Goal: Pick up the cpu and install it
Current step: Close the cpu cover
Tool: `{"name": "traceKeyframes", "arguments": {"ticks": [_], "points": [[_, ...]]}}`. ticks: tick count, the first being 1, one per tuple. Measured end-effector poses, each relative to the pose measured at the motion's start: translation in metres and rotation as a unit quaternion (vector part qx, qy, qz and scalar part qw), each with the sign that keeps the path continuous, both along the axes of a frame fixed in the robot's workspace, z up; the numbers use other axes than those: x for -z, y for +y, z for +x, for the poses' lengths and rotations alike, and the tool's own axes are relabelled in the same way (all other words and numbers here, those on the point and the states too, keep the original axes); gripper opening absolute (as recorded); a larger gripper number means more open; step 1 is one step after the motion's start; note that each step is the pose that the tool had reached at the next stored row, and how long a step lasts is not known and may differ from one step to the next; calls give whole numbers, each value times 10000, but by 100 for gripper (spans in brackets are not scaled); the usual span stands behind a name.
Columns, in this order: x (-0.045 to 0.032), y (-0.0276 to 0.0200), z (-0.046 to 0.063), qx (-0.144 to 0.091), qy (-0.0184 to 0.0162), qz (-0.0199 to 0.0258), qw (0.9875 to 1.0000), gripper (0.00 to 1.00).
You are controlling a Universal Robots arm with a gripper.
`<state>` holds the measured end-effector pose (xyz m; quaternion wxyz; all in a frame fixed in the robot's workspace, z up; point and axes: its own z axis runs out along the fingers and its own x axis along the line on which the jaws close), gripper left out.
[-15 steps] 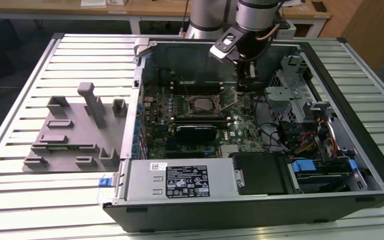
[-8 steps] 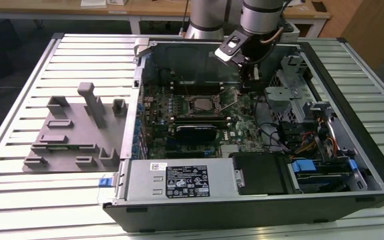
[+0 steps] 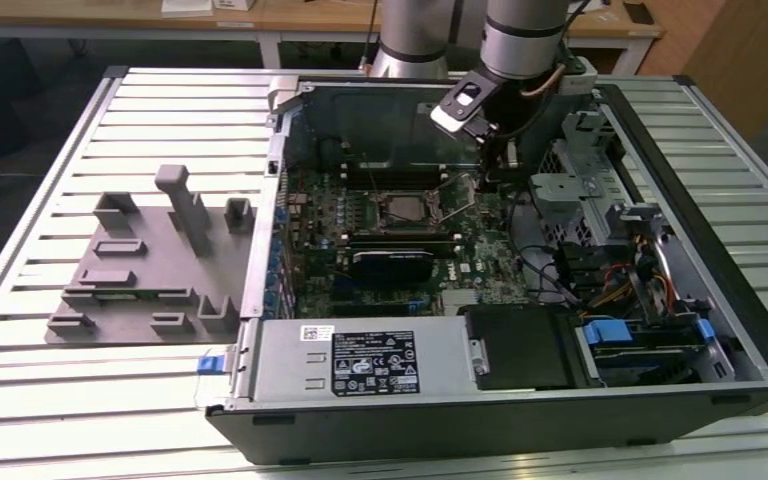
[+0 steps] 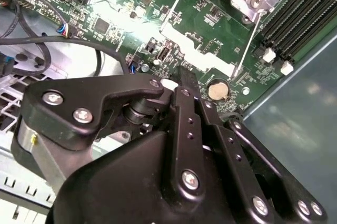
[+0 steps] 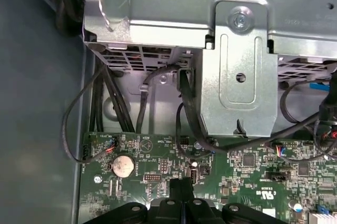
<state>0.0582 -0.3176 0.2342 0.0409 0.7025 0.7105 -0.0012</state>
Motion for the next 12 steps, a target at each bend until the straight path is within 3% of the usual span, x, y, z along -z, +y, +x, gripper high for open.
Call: {"name": "traceKeyframes", "arguments": {"ticks": [8,12], "points": [[3,-10,-31,-1,0,14,10000,11],[2,-25,-104,-1,0,145,9999,11]]}}
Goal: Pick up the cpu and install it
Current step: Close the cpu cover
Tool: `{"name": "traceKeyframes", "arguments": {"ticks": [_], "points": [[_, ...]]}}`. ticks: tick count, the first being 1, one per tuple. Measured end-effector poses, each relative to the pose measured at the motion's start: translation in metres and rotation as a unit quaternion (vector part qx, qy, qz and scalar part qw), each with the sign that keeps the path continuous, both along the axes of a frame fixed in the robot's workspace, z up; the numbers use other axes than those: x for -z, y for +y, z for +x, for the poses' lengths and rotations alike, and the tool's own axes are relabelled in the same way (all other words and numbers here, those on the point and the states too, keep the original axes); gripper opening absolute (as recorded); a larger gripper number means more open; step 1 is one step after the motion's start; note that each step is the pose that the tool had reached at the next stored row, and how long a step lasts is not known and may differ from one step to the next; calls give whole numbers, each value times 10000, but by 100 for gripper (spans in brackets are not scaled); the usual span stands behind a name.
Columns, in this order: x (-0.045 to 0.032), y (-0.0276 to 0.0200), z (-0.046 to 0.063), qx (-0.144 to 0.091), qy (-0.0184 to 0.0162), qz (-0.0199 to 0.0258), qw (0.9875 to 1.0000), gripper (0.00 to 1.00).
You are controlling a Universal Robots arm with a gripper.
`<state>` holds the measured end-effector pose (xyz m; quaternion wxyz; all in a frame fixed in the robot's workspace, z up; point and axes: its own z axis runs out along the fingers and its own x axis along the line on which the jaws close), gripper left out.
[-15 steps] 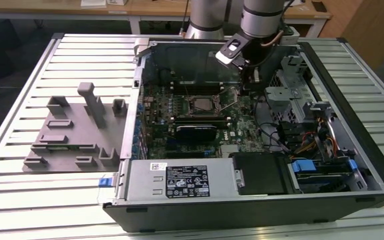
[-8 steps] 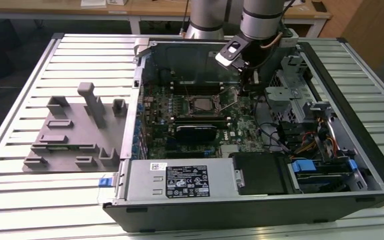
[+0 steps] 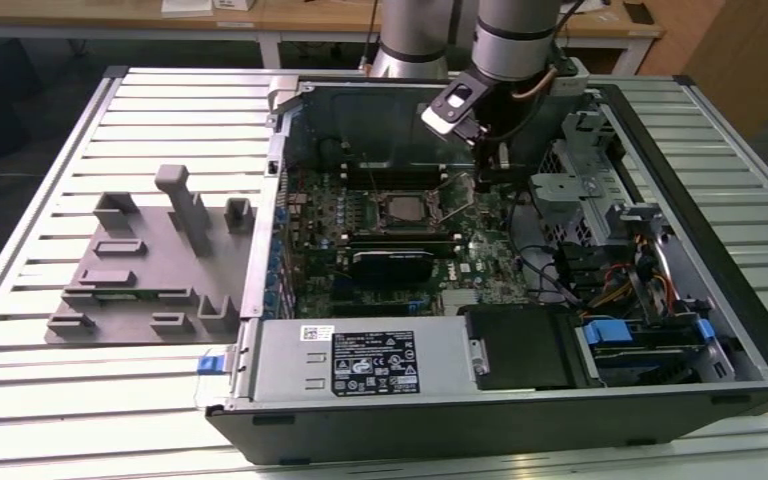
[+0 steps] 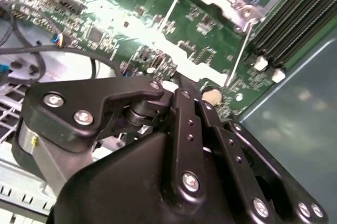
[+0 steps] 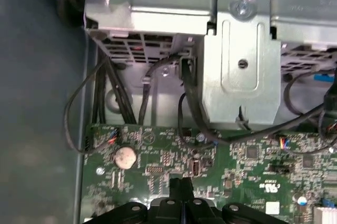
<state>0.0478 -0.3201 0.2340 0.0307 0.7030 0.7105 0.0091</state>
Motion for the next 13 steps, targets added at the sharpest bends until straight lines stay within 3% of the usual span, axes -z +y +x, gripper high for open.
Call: {"name": "traceKeyframes", "arguments": {"ticks": [3,6,13], "points": [[1,-9,-55,2,3,133,9999,11],[1,-21,-105,1,0,232,9997,11],[0,-35,-243,3,-1,327,9995,11]]}}
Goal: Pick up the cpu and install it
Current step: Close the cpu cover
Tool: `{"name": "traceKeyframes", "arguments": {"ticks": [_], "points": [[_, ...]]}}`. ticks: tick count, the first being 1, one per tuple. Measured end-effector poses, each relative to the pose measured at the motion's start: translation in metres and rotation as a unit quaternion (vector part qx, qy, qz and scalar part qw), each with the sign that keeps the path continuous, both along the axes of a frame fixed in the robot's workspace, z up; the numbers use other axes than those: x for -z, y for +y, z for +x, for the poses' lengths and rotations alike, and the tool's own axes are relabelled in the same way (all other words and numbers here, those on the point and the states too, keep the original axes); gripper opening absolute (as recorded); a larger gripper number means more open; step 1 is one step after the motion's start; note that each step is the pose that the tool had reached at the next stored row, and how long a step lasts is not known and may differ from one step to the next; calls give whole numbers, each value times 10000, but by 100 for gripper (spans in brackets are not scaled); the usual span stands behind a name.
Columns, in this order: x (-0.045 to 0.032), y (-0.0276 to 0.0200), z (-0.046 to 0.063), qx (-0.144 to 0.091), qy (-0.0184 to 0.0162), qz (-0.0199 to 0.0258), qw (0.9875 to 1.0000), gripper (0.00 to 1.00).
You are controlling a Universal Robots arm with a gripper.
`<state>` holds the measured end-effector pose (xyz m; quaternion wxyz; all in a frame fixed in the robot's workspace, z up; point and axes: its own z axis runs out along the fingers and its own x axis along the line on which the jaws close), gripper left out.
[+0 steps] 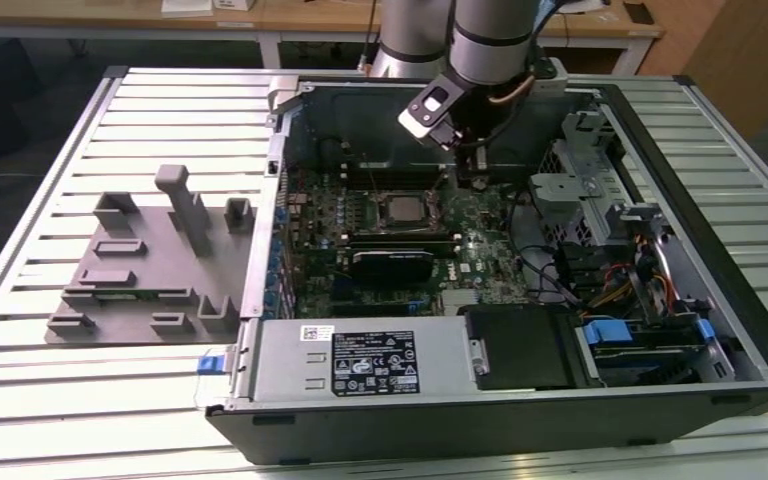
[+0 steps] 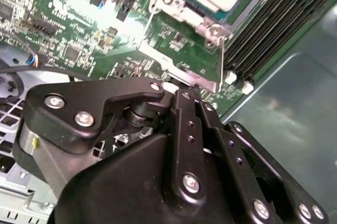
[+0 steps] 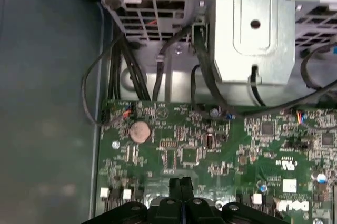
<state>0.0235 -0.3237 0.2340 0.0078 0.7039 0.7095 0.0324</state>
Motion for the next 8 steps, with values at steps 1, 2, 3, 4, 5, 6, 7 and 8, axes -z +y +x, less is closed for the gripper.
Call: {"name": "traceKeyframes", "arguments": {"ticks": [1,2,3,4,5,6,7,8], "points": [[0,-1,-20,0,-1,6,10000,11],[0,-2,-40,1,-2,11,10000,11],[0,-3,-61,1,-3,14,10000,11],[0,-5,-82,1,-5,17,10000,11],[0,-6,-104,2,-6,19,10000,11],[0,-7,-128,2,-9,21,10000,11],[0,-8,-148,3,-11,21,10000,11],[0,-10,-172,3,-14,22,10000,11]]}}
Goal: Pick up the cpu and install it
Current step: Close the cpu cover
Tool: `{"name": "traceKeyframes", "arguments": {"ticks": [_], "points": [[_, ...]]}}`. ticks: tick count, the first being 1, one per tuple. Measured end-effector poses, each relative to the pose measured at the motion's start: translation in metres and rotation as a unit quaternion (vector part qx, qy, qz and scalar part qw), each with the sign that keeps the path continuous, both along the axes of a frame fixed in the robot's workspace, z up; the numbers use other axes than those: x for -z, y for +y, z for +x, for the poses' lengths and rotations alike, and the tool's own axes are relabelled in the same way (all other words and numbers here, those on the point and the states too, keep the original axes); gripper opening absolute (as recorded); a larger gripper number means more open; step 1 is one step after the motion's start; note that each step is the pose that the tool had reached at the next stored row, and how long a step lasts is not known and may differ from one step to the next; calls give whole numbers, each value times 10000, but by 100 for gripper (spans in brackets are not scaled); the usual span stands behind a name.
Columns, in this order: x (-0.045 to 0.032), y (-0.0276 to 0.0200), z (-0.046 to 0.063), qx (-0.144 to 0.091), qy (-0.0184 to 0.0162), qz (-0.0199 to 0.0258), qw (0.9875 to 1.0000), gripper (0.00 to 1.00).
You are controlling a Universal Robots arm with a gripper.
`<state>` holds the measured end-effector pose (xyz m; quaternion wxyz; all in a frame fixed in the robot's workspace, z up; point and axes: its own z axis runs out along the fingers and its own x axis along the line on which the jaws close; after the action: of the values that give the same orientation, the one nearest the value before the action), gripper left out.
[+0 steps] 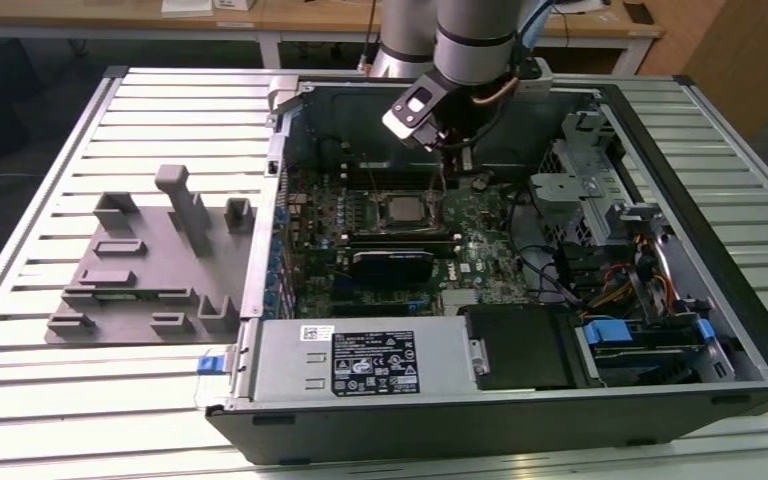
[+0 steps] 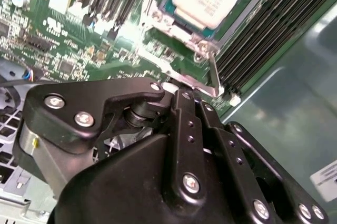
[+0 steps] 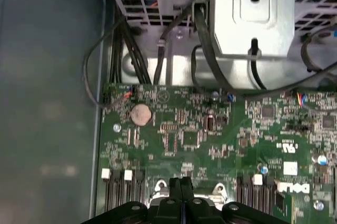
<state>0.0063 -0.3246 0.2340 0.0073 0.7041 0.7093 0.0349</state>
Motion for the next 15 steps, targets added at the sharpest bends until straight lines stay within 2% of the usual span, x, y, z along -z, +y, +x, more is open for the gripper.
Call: {"name": "traceKeyframes", "arguments": {"ticks": [6,13,15], "points": [[0,-7,-127,2,-22,0,10000,11],[0,-8,-138,2,-24,-2,10000,11],[3,-8,-135,2,16,-55,10000,11]]}}
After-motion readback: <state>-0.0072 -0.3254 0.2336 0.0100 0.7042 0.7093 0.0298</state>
